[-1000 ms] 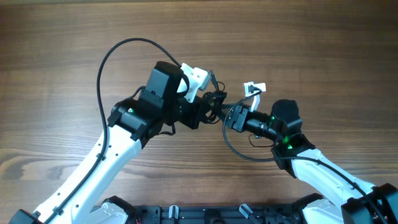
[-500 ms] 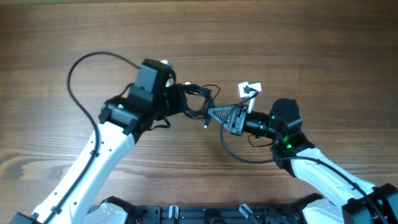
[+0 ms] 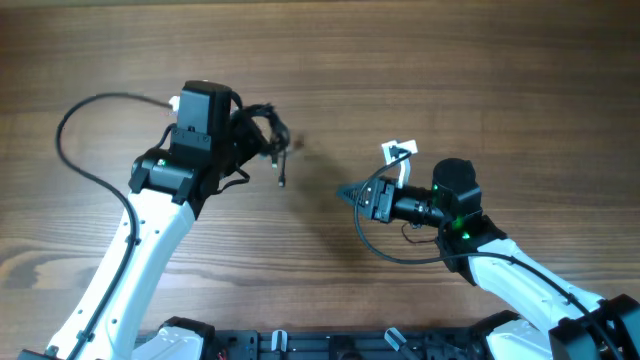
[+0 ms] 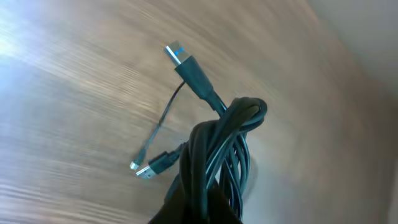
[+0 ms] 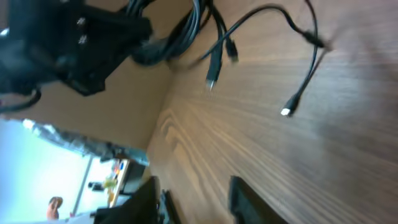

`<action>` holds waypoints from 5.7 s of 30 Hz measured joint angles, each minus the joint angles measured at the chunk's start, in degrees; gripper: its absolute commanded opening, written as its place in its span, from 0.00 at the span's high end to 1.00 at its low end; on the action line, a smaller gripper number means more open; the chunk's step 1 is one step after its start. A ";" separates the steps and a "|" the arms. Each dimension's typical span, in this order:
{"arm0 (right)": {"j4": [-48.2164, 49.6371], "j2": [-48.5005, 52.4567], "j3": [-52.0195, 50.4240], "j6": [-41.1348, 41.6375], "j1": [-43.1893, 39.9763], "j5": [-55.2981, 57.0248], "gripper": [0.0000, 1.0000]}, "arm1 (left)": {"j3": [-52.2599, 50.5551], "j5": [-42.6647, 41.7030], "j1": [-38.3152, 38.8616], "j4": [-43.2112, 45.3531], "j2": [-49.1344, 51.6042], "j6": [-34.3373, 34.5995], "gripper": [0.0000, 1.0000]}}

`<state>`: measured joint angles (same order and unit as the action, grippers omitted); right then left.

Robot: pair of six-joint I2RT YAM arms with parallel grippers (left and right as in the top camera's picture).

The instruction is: Untangle cables

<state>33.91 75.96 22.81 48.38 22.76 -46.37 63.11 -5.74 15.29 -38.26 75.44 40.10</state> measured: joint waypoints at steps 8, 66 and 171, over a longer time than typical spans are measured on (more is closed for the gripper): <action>7.72 0.00 -0.07 0.11 0.00 3.15 0.50 | 0.00 -17.00 0.02 -1.18 0.00 -30.71 0.96; 7.17 0.70 0.09 4.50 3.54 7.98 0.49 | 0.00 6.34 -5.79 -2.32 0.00 12.57 0.96; -37.57 0.90 17.53 -15.91 -3.89 10.43 0.03 | 0.00 -18.51 0.57 8.31 0.52 -4.92 0.96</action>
<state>-3.66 76.86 40.34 32.47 18.87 -35.94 63.11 -24.25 15.86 -29.95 75.96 35.18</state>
